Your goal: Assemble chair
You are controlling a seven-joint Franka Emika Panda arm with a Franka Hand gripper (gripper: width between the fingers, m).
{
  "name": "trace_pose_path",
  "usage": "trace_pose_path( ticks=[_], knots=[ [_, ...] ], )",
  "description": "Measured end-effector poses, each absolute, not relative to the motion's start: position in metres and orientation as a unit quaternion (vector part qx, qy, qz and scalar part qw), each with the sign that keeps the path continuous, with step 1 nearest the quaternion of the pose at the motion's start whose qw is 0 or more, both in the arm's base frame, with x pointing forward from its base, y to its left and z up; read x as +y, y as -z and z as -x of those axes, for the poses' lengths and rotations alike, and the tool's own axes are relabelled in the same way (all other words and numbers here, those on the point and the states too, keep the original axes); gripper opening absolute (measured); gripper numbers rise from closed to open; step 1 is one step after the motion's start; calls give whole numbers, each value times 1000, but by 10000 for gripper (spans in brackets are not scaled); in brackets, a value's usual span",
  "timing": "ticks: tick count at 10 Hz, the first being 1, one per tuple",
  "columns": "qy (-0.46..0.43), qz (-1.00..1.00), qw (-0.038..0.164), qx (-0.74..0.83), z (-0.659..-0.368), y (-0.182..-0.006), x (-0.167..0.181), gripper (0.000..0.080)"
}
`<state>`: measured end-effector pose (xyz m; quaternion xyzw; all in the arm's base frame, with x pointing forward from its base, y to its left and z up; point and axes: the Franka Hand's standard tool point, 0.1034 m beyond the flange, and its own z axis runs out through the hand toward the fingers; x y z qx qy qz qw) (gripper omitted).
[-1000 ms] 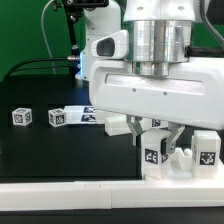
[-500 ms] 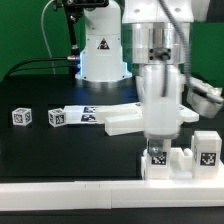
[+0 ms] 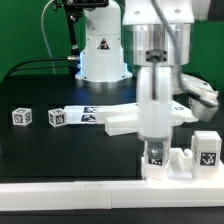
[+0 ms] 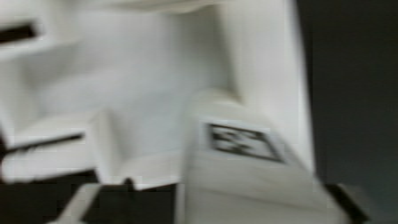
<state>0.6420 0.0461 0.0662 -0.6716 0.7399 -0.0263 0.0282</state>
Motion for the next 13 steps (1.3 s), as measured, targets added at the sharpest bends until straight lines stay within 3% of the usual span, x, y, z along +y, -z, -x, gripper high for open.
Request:
trace_pose_path(
  ticks=[1, 2, 5, 8, 9, 10, 11, 12, 13],
  knots=[
    [31, 738, 28, 674, -643, -67, 48, 609],
    [51, 791, 36, 609, -648, -69, 50, 609],
    [58, 857, 31, 511, -648, -69, 50, 647],
    [79, 951, 6, 297, -653, -75, 47, 649],
    [83, 949, 7, 303, -654, -74, 46, 649],
    [82, 943, 8, 323, -653, -74, 46, 505],
    [82, 937, 10, 339, -653, -74, 46, 505],
    [82, 927, 12, 365, -653, -73, 46, 310],
    [81, 918, 14, 388, -653, -73, 45, 310]
  ],
)
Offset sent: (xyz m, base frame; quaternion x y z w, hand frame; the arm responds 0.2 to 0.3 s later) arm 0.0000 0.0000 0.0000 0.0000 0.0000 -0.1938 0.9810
